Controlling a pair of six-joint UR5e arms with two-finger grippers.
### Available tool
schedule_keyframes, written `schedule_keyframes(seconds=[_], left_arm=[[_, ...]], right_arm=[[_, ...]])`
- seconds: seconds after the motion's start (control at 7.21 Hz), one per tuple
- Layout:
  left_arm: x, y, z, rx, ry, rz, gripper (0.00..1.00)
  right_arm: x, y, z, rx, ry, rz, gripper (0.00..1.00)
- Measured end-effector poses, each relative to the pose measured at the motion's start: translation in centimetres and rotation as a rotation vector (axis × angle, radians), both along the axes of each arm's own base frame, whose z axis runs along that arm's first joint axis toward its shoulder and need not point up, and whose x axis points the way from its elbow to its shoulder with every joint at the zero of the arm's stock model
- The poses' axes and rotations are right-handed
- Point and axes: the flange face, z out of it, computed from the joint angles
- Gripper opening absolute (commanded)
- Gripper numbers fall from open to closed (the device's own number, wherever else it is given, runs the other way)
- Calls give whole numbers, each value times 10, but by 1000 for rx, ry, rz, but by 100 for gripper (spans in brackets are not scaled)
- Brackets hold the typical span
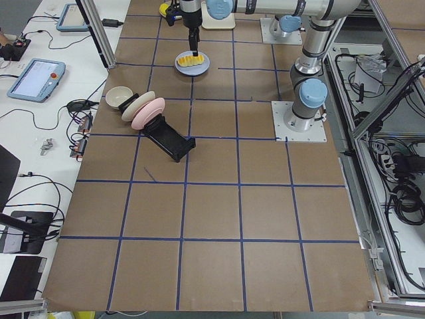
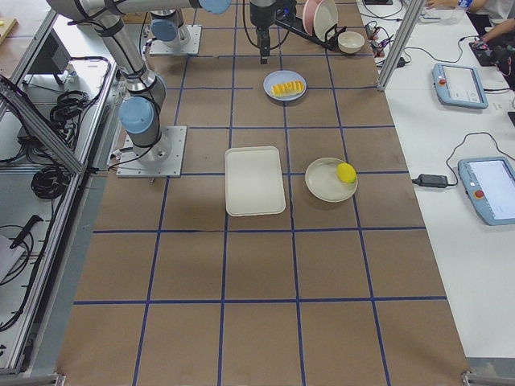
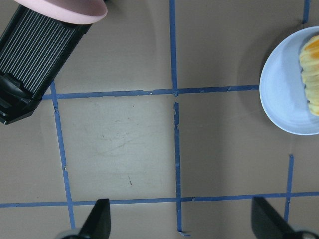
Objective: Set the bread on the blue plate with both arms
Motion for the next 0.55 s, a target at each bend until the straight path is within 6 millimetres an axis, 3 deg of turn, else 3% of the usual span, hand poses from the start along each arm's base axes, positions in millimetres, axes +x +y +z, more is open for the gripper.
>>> schedule_keyframes(seconds=[0.55], left_arm=[[0,2,6,0,-1,-7,100]], right_arm=[[1,11,6,12,-1,-2,100]])
